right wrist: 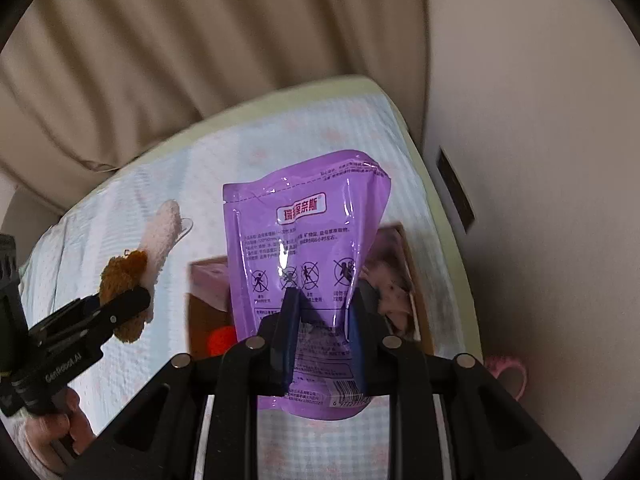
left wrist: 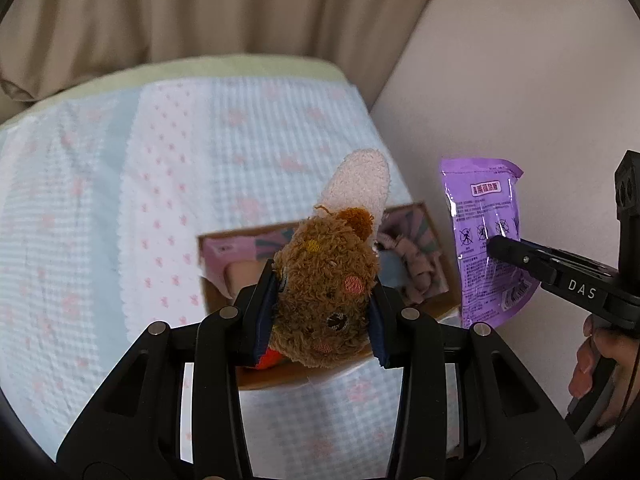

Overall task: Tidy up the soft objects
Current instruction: 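Lift and carry the teddy plush and purple packet in both tools over the box, then open both tools to drop the teddy plush and packet into the box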

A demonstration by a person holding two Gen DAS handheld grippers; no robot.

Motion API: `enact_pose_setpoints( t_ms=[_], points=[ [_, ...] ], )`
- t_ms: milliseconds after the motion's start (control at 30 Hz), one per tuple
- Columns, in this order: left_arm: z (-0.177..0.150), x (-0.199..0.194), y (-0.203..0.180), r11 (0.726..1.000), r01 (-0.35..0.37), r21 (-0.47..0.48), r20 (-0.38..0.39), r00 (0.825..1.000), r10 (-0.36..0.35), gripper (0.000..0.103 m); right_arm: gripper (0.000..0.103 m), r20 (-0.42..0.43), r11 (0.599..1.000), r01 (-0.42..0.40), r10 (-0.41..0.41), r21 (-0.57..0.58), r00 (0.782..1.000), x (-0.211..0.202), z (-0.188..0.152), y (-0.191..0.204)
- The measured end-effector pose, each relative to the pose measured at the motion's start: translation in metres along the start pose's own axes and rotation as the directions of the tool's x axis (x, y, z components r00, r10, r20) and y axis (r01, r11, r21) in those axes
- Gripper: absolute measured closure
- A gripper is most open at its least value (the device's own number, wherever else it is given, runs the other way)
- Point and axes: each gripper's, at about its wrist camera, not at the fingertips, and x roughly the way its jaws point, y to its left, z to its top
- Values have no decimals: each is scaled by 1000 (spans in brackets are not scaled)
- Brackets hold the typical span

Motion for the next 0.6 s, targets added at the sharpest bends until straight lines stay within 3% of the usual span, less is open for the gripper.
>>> enact_pose_setpoints(
  t_ms=[200,367,467,500,533,567,600],
  points=[
    [-9,70,4,997,-80,-17,-116,990,77,67,82,-92,987,-20,35,158,995,61,-11,-34],
    [-20,117,11,990,-141,10,-175,974,140,67,82,-128,983,-31,55,184,990,93,-17,-42],
    [-25,129,16,986,-166,16,-204,965,165,57,77,-124,984,-17,40,180,991,106,-17,-43],
    [-26,132,20,985,-170,16,-209,963,170,45,73,-133,984,-18,41,175,990,111,-18,-43],
    [-27,134,21,986,-163,15,-217,962,162,23,57,-144,986,-11,36,165,989,116,-17,-42],
    [-27,135,22,989,-147,11,-231,962,146,10,46,-167,990,4,19,138,986,120,-18,-39],
    [-28,134,23,990,-144,10,-241,960,142,0,20,-178,993,9,12,117,984,126,-18,-39]
  ],
)
